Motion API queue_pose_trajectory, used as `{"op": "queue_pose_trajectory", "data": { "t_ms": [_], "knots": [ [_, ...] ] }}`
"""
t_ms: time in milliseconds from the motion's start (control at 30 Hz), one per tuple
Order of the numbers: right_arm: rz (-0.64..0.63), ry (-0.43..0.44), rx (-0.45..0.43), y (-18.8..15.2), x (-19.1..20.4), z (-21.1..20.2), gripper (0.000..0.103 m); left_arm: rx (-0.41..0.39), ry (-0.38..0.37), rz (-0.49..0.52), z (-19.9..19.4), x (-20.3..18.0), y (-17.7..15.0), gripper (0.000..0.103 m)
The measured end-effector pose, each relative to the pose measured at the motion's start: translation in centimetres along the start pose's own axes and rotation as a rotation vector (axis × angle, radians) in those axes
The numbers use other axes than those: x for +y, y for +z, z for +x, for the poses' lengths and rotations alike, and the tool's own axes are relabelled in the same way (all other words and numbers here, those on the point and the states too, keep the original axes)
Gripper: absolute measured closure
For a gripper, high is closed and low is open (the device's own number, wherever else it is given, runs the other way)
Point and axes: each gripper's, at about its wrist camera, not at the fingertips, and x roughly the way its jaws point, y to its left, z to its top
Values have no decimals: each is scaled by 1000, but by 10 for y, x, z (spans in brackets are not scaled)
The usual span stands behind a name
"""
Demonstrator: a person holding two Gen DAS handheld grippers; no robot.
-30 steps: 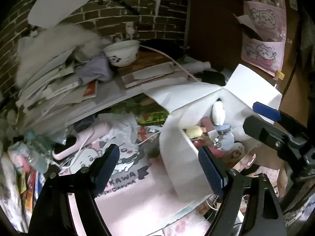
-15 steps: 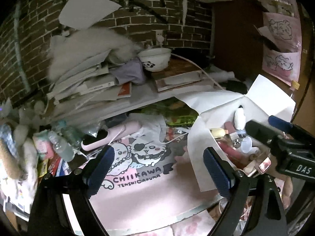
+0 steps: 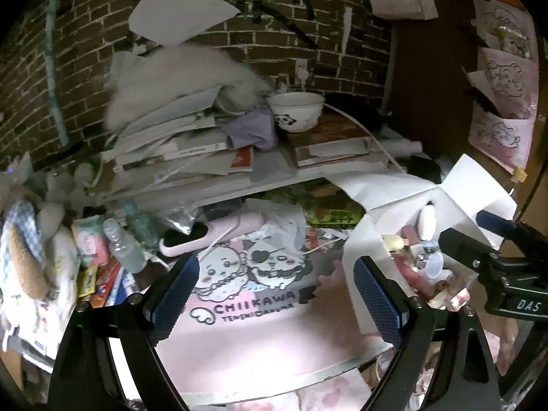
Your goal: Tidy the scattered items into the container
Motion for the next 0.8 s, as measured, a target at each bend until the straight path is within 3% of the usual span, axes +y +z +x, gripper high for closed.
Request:
{"op": "queue_pose_trajectory", "data": {
  "t_ms": [800],
  "knots": [
    [-30,7,25,2,11,8,0,10,31,-10,1,11,-2,13]
  ]
}}
